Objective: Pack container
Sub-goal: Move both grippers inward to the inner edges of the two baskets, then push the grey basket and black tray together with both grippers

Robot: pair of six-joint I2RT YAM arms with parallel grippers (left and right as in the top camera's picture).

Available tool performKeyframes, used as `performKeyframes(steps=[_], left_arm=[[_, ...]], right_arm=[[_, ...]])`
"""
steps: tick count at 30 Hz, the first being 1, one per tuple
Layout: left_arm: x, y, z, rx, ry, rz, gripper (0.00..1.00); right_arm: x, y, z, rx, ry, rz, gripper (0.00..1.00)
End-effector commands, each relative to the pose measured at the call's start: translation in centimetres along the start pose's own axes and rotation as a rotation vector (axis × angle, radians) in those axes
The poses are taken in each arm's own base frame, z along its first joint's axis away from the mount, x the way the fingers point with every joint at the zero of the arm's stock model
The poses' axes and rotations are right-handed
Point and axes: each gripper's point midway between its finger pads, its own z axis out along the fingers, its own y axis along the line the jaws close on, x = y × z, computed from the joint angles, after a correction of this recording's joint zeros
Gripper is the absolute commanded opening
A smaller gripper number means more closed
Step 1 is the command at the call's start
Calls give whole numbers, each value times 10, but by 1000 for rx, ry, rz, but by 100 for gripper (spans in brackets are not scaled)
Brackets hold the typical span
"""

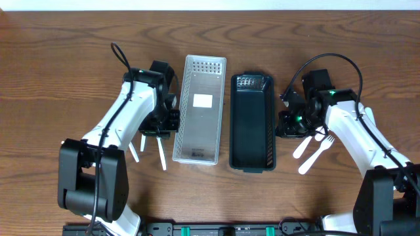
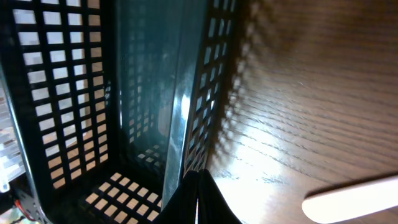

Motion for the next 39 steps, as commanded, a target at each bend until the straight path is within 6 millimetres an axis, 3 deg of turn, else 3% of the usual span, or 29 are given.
performKeyframes(steps=[1,23,39], left_arm=[[9,-5,4,-2,42,17,6],[39,-17,2,4,155,44,6],[43,-36,3,63,165,75,6]], right_arm=[[-6,8,-3,-51,-19,-25,4],[-24,10,-4,-56,-88,-33,11],[-25,10,-5,-56,-95,-36,12]])
